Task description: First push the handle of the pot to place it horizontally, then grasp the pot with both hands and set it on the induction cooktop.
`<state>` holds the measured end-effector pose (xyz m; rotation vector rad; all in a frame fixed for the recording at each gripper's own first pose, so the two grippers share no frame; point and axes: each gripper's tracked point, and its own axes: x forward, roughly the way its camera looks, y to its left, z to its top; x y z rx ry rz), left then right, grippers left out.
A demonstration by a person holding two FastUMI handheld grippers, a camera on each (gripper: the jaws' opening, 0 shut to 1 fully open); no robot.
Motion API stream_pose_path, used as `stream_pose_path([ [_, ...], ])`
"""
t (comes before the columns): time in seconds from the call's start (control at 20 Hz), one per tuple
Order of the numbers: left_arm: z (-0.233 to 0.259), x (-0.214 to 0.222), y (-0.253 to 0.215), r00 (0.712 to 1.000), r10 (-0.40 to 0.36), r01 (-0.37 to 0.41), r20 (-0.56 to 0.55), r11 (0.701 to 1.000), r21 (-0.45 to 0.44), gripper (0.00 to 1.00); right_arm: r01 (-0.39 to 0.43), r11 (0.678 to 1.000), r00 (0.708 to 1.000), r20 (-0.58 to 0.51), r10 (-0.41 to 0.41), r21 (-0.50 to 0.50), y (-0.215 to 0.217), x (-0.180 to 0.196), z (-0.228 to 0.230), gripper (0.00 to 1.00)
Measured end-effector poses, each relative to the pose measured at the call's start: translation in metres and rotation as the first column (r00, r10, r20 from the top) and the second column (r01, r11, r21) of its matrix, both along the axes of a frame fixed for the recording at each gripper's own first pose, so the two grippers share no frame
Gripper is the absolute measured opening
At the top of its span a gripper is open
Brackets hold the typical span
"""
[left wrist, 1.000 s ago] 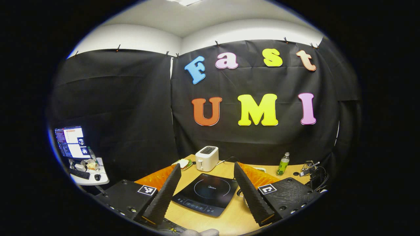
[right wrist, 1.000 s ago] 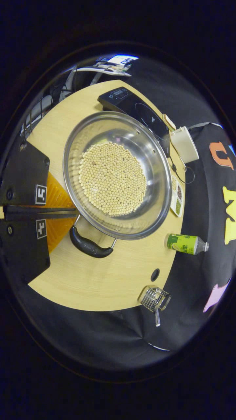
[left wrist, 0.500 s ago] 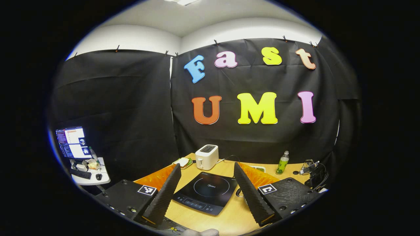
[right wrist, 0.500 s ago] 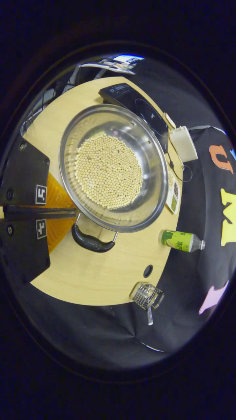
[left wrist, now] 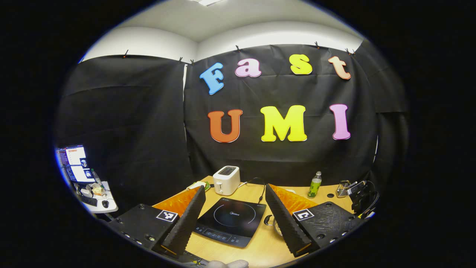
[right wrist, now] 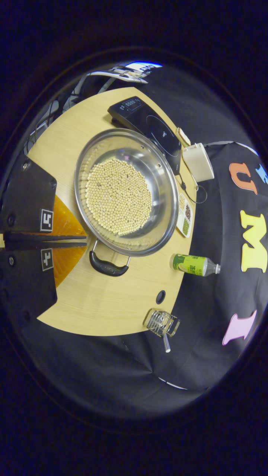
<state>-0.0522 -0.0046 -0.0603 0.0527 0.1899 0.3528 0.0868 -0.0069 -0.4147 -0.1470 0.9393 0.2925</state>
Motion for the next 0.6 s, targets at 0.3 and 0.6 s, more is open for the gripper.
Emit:
stream_pose_path([
  [0.3, -0.017, 0.027, -0.01, 0.989, -0.149, 0.149, 0.0, 0.988, -0.029, 0.96, 0.103, 0.994, 0.993, 0.052, -0.105, 0.026, -0.016, -0.031, 0.027, 0.02],
  [0.6, -0.046, 0.044, -0.011, 0.959, -0.282, 0.28, -0.024, 0.957, -0.079, 0.97, 0.207, 0.973, 0.971, 0.097, -0.217, 0.103, -0.019, -0.057, 0.055, 0.29],
])
